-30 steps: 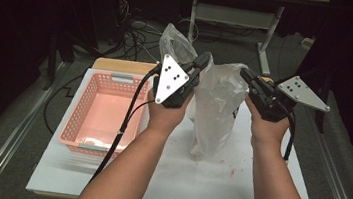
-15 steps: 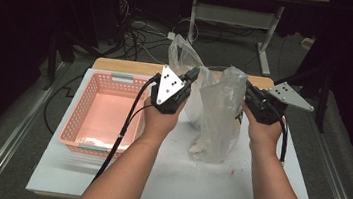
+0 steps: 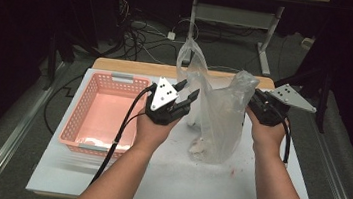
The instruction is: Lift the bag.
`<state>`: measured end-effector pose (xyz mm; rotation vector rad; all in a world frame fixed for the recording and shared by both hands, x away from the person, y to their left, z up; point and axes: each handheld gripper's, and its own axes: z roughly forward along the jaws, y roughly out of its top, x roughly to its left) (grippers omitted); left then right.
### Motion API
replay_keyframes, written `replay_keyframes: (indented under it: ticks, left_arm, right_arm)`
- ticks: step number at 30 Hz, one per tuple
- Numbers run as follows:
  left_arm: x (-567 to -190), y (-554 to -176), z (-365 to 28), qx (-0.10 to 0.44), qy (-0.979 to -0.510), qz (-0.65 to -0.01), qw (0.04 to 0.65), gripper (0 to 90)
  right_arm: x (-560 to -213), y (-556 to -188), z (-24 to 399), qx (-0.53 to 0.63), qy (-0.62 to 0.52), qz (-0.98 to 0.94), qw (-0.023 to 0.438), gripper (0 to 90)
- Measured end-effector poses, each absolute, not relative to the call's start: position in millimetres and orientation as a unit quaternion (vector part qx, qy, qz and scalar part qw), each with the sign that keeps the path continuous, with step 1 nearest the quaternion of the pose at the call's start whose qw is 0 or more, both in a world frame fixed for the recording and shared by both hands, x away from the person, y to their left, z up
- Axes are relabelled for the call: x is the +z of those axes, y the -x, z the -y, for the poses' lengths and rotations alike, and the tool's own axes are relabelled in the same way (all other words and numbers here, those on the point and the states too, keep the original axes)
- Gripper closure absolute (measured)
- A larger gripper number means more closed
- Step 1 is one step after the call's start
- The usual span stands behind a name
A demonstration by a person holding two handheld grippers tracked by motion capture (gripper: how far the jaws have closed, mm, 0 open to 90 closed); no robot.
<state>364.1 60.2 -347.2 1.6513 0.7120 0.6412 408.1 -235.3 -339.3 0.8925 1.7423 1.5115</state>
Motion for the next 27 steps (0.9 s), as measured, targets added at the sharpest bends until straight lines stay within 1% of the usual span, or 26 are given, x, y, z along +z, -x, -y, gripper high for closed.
replay_keyframes:
  ticks: [5,7,12,16,18,20,25,27]
  left_arm:
    - [-363,-351,-68,0.248,-0.707,-0.328,0.575,43.8]
    - [-371,-347,-70,0.238,-0.712,-0.338,0.568,34.7]
    - [-394,-335,-70,0.192,-0.738,-0.337,0.552,26.1]
    - [-411,-329,-68,0.158,-0.753,-0.34,0.541,18.1]
    - [-419,-326,-65,0.152,-0.761,-0.338,0.532,14.7]
    - [-426,-323,-64,0.144,-0.766,-0.336,0.529,13.2]
    - [-436,-320,-63,0.129,-0.774,-0.341,0.517,2.3]
    - [-440,-319,-62,0.127,-0.78,-0.341,0.509,0.0]
  right_arm:
    - [-338,-405,237,0.578,-0.336,-0.667,0.329,89.8]
    - [-336,-403,237,0.575,-0.332,-0.67,0.331,89.8]
    - [-333,-399,238,0.577,-0.325,-0.67,0.335,87.6]
    - [-329,-395,240,0.581,-0.321,-0.671,0.33,81.9]
    - [-326,-393,242,0.583,-0.316,-0.673,0.329,77.9]
    - [-323,-390,244,0.587,-0.312,-0.673,0.324,75.3]
    - [-313,-378,253,0.601,-0.302,-0.665,0.323,67.6]
    - [-308,-373,256,0.606,-0.299,-0.662,0.324,65.0]
